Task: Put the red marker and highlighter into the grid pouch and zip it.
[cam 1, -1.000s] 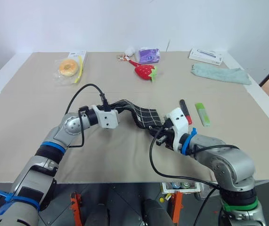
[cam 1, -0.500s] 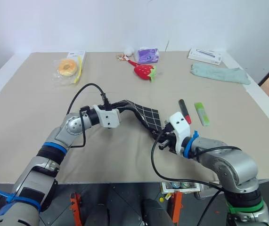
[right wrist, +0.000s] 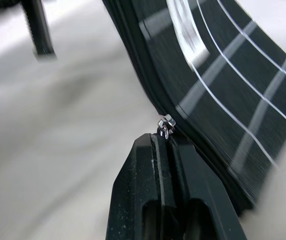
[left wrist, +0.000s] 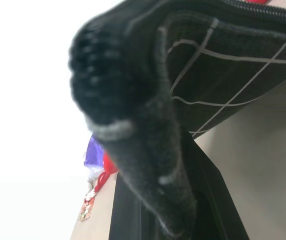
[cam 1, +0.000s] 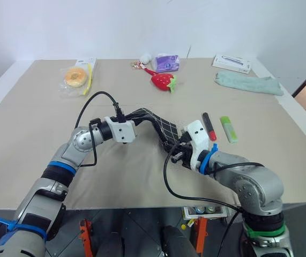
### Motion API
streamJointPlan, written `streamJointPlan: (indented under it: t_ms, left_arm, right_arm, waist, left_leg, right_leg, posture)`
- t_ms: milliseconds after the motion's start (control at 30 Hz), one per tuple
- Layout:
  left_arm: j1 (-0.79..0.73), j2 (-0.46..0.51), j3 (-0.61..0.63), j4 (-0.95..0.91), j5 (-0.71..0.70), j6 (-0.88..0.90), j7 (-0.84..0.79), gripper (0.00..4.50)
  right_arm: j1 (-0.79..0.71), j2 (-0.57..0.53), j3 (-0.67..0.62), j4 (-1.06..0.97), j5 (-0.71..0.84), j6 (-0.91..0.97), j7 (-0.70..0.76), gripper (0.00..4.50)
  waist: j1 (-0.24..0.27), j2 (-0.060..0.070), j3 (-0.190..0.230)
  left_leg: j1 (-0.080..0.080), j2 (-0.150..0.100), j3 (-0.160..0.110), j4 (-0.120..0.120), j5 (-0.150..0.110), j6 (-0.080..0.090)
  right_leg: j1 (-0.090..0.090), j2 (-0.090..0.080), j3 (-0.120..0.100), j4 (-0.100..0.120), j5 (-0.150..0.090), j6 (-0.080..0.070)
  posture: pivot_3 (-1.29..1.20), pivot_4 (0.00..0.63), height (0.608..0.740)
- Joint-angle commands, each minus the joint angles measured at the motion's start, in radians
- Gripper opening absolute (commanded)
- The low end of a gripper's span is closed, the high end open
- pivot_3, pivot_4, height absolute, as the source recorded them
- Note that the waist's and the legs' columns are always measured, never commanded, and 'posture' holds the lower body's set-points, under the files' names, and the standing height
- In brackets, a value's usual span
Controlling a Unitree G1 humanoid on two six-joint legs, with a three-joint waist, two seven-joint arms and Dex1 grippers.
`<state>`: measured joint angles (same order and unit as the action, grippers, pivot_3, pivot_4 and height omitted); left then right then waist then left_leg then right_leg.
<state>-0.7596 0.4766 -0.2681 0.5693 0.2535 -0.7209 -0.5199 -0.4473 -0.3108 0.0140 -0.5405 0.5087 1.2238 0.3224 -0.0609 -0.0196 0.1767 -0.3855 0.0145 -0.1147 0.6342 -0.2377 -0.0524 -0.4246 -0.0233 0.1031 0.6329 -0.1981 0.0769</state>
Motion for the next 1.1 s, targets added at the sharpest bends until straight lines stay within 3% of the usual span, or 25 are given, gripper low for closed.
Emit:
streamJointPlan:
  t_ms: [33, 367, 667, 900, 1100]
  left_arm:
    - [0.005, -0.004, 0.01, -0.043, -0.018, -0.006, -0.007, 0.0]
    - [0.014, 0.018, -0.024, -0.027, 0.026, -0.035, -0.045, 0.0]
    - [-0.021, 0.105, -0.097, 0.042, 0.156, -0.134, -0.071, 0.0]
    - [-0.037, 0.048, -0.085, 0.023, 0.118, -0.088, -0.063, 0.0]
    - [-0.03, 0.02, -0.076, -0.026, 0.079, -0.053, -0.081, 0.0]
  right_arm:
    - [-0.029, 0.02, -0.029, -0.035, 0.029, -0.001, -0.009, 0.04]
    - [-0.062, 0.043, -0.04, -0.05, 0.05, -0.021, -0.007, 0.04]
    - [-0.057, -0.105, 0.01, -0.06, 0.007, -0.045, 0.023, 0.04]
    - [-0.075, -0.15, 0.101, -0.082, -0.016, -0.063, 0.036, 0.04]
    - [-0.082, -0.104, 0.141, -0.106, -0.013, -0.045, 0.014, 0.04]
  waist:
    - [0.0, 0.0, 0.0]
    - [0.0, 0.0, 0.0]
    - [0.0, 0.0, 0.0]
    - [0.001, 0.0, 0.0]
    - [-0.002, 0.0, 0.0]
  left_leg:
    - [0.0, 0.0, 0.0, 0.0, 0.0, 0.0]
    - [0.0, 0.0, 0.0, 0.0, 0.0, 0.0]
    - [0.0, 0.0, 0.0, 0.0, 0.0, 0.0]
    - [0.0, 0.0, 0.0, 0.0, 0.0, 0.0]
    - [-0.001, 0.0, 0.0, 0.0, 0.0, 0.0]
  right_leg:
    - [0.0, 0.0, 0.0, 0.0, 0.0, 0.0]
    - [0.0, 0.0, 0.0, 0.0, 0.0, 0.0]
    - [0.0, 0.0, 0.0, 0.0, 0.0, 0.0]
    - [0.0, 0.0, 0.0, 0.0, 0.0, 0.0]
    - [0.0, 0.0, 0.0, 0.0, 0.0, 0.0]
  posture:
    - [0.0, 0.15, 0.74]
    - [0.0, 0.15, 0.74]
    - [0.0, 0.15, 0.74]
    - [0.0, 0.15, 0.74]
    - [0.0, 0.15, 0.74]
